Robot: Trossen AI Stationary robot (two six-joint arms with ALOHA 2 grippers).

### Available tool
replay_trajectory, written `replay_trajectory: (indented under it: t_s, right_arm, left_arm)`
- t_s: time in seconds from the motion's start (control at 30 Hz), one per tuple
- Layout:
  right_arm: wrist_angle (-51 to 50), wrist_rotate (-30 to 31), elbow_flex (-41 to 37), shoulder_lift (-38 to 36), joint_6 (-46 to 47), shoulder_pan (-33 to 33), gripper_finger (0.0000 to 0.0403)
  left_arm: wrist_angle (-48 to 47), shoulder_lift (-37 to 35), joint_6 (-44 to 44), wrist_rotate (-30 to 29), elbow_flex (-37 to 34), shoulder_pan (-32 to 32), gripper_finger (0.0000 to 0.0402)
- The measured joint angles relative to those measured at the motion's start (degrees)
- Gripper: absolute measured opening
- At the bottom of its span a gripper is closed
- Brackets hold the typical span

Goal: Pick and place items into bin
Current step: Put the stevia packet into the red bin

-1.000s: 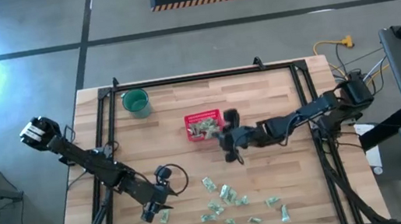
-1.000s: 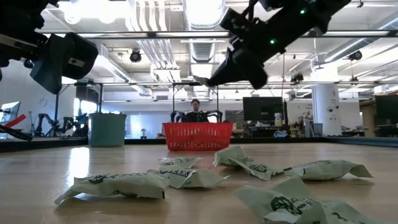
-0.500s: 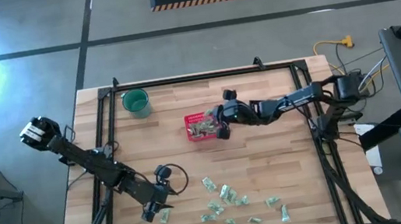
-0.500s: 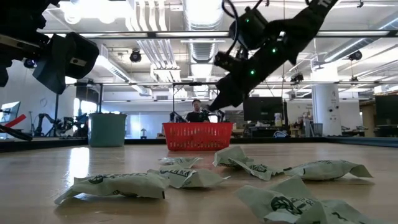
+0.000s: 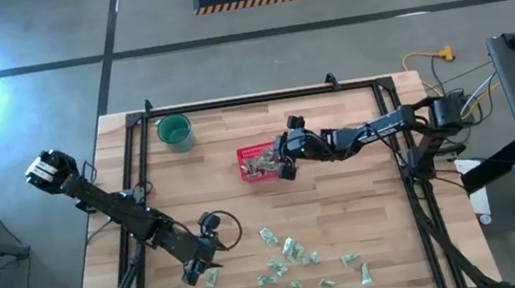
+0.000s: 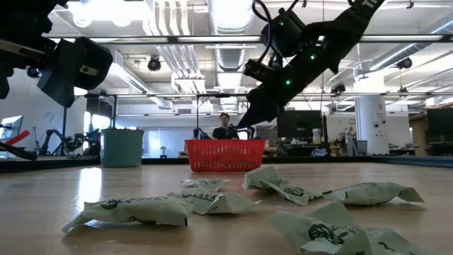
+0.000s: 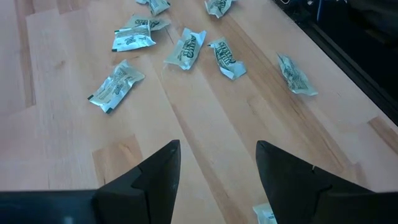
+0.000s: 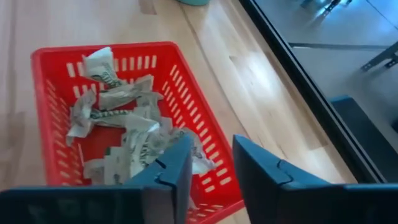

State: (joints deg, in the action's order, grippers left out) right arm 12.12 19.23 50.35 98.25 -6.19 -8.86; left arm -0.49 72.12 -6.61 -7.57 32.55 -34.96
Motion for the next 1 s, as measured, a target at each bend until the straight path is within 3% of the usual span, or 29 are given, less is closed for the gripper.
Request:
replay_trajectory:
  t_s: [0.2,0.53,1.0]
  right_arm:
    - [-3.5,0.0,0.0,-4.2,-1.8,2.4,0.0138]
    - [-15.2,-0.3,-0.2,-14.3,-1.9,11.0,0.0127]
    - [-15.4,-0.1,-0.9,-19.7,-1.9,17.4,0.0112]
  left_arm:
    - [-0.6,0.0,-1.9,0.0,0.1,0.0,0.0193]
    - [-11.3,1.1,-18.5,1.4,0.7,-2.7,0.0184]
    - [-5.0,7.6,-21.7,3.2,1.7,-6.8,0.017]
